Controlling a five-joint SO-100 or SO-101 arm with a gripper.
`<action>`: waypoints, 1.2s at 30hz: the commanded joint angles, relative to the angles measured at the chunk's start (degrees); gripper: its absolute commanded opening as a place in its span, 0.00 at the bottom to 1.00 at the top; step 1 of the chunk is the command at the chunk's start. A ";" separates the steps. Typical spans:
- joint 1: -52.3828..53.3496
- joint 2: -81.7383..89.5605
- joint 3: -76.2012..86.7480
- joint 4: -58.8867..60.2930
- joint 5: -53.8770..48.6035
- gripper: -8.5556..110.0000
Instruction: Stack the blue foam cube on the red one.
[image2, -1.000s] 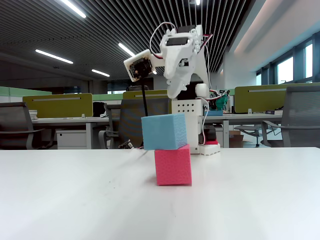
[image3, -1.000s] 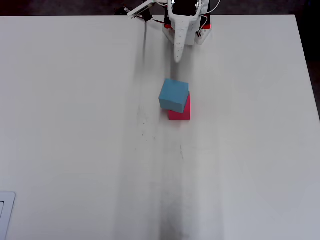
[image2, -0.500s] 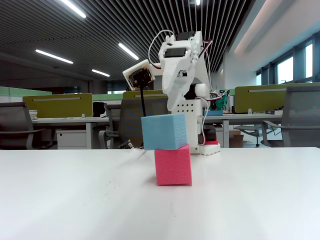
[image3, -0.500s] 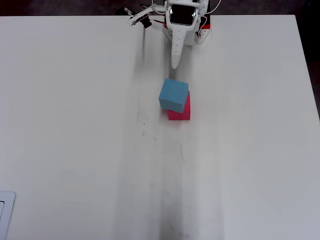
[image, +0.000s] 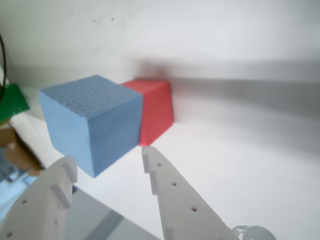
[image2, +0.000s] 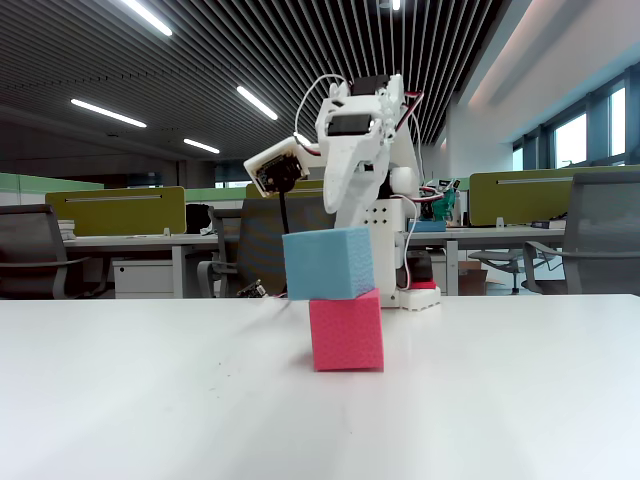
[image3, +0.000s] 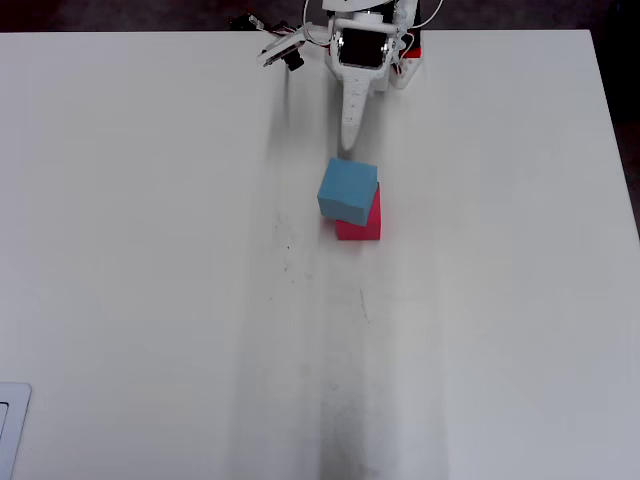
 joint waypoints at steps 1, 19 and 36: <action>0.35 0.26 0.09 -1.05 0.09 0.20; 0.26 0.26 0.09 -1.49 0.00 0.20; 0.44 0.26 0.18 -2.55 0.18 0.20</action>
